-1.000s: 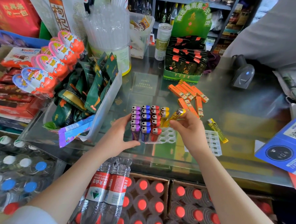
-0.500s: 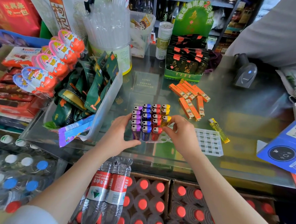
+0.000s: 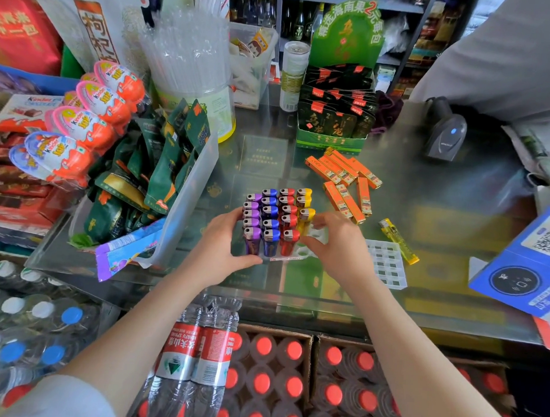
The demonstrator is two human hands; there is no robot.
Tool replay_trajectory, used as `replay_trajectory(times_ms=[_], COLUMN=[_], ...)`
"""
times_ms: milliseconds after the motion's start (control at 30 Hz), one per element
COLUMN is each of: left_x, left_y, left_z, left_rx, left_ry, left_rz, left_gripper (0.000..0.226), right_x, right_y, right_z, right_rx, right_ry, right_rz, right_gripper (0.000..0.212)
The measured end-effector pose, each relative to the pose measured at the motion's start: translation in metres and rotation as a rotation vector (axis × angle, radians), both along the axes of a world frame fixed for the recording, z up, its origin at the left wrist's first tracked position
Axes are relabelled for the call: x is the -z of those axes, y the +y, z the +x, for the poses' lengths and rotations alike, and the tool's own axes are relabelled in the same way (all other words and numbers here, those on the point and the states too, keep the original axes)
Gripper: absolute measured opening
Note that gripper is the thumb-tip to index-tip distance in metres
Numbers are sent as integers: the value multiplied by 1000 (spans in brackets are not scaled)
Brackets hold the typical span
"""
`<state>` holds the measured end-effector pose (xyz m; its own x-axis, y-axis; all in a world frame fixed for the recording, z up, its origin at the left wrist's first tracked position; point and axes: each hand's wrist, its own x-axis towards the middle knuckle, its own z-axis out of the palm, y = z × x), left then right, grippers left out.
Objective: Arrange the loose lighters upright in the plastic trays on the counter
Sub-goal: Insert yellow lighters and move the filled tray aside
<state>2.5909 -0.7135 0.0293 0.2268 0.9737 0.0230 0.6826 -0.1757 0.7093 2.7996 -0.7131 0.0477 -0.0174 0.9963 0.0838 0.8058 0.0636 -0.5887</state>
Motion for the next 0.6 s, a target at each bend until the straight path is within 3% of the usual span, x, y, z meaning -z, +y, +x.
replay_trajectory(times_ms=[133,233,400,600], left_x=[-1,-1,3,-2], left_y=[5,8,11,10], left_z=[3,9,15,17], left_rx=[10,22,37,39], left_ry=[15,26,13,8], left_rz=[-18,-35,-52,-33], left_gripper=[78,77,75,74], right_x=[3,4,7,1], right_y=[-7,-7,-1,17], right_z=[33,57,88,92], right_rx=[175,382,511,452], right_ry=[-40,-123,-305,-141], right_rz=[142,163,-70,-252], right_gripper=[19,24,23,13])
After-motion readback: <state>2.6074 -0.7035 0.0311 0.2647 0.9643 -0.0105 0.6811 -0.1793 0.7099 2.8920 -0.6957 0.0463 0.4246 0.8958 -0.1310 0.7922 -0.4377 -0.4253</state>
